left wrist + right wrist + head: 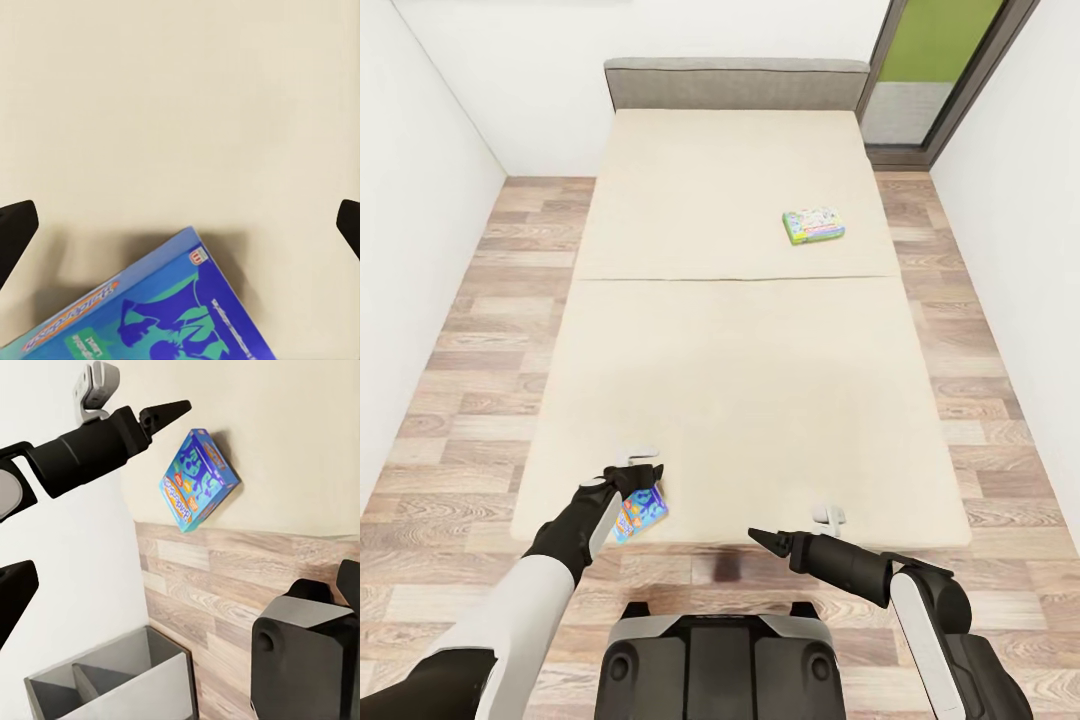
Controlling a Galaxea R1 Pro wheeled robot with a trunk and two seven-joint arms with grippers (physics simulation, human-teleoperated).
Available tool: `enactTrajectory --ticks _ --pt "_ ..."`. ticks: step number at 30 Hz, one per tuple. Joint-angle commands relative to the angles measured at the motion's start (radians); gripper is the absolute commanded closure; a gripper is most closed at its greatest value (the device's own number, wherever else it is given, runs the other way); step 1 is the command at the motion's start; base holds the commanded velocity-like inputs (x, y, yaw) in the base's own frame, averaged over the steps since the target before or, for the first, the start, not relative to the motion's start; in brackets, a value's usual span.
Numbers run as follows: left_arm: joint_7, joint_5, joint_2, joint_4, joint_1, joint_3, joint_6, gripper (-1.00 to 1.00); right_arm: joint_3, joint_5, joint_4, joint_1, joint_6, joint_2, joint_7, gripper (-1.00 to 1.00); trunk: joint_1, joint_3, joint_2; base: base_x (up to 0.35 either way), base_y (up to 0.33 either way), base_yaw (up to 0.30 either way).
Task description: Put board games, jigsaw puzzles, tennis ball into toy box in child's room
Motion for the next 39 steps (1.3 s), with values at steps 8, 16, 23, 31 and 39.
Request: enactTrajectory --ticks 8,16,23,31,39 --pt "-0.003 0.001 0.001 -0.002 0.0 0.0 0.005 -1.0 -0.002 0.003 0.0 0.0 0.006 0.001 0.006 -1.0 0.001 -0.001 -0.002 0.0 0.0 0.0" --pt "-0.003 0.001 0.001 -0.002 0.0 0.0 0.005 -1.0 -0.002 0.004 0.0 0.0 0.006 0.001 0.006 -1.0 0.001 -0.002 -0.002 0.0 0.0 0.0" --pt "-0.002 0.001 0.003 -0.002 0.0 -0.001 0.005 -1.0 -0.002 0.004 0.0 0.0 0.006 0.001 0.005 -1.0 0.001 -0.004 -0.002 0.0 0.0 0.0" --pt "-0.002 0.0 0.004 -0.002 0.0 -0.001 0.001 -1.0 -0.002 0.004 0.0 0.0 0.006 0.001 0.005 -1.0 0.001 -0.014 -0.002 0.0 0.0 0.0" --pt "-0.002 0.001 0.005 -0.002 0.0 -0.001 0.0 -1.0 -0.002 0.004 0.0 0.0 0.006 0.001 0.005 -1.0 0.001 -0.026 -0.002 0.0 0.0 0.0"
